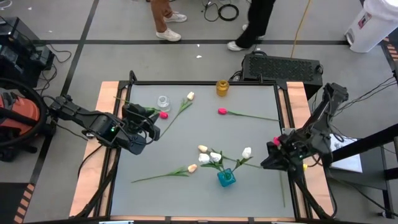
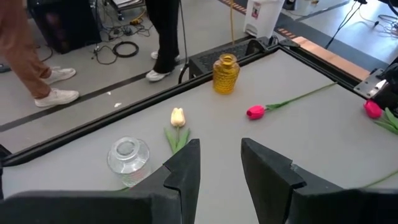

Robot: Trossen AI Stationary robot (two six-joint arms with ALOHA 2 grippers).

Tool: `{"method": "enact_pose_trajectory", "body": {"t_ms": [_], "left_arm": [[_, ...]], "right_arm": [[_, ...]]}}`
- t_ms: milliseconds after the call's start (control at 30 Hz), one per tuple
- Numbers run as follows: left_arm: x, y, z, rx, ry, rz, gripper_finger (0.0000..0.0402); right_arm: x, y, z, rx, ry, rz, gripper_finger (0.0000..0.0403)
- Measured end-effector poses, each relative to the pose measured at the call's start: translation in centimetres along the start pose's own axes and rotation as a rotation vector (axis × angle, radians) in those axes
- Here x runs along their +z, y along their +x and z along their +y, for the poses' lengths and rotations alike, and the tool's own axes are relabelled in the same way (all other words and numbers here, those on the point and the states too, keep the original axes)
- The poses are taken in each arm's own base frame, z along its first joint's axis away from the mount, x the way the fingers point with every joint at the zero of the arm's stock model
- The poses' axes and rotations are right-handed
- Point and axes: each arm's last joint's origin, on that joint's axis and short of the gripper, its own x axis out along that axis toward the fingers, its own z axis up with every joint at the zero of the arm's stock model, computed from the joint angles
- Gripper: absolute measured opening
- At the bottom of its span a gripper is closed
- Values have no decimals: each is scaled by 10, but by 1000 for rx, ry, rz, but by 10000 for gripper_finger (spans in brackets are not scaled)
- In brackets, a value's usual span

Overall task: Sort flowers into vase by color
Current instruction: Put the bottom right red tulip into the transparent vase

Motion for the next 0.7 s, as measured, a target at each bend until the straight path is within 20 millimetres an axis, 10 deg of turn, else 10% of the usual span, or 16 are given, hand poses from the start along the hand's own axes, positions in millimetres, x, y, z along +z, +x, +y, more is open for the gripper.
{"method": "enact_pose_trajectory", "body": {"t_ms": [200, 700], "left_arm": [[-1, 0, 4, 24, 32, 8, 123], [-2, -12, 39, 135, 17, 40, 123]], "right_arm": [[14, -12, 2, 0, -100, -94, 5], [45, -45, -5, -167, -203, -351, 1]]}}
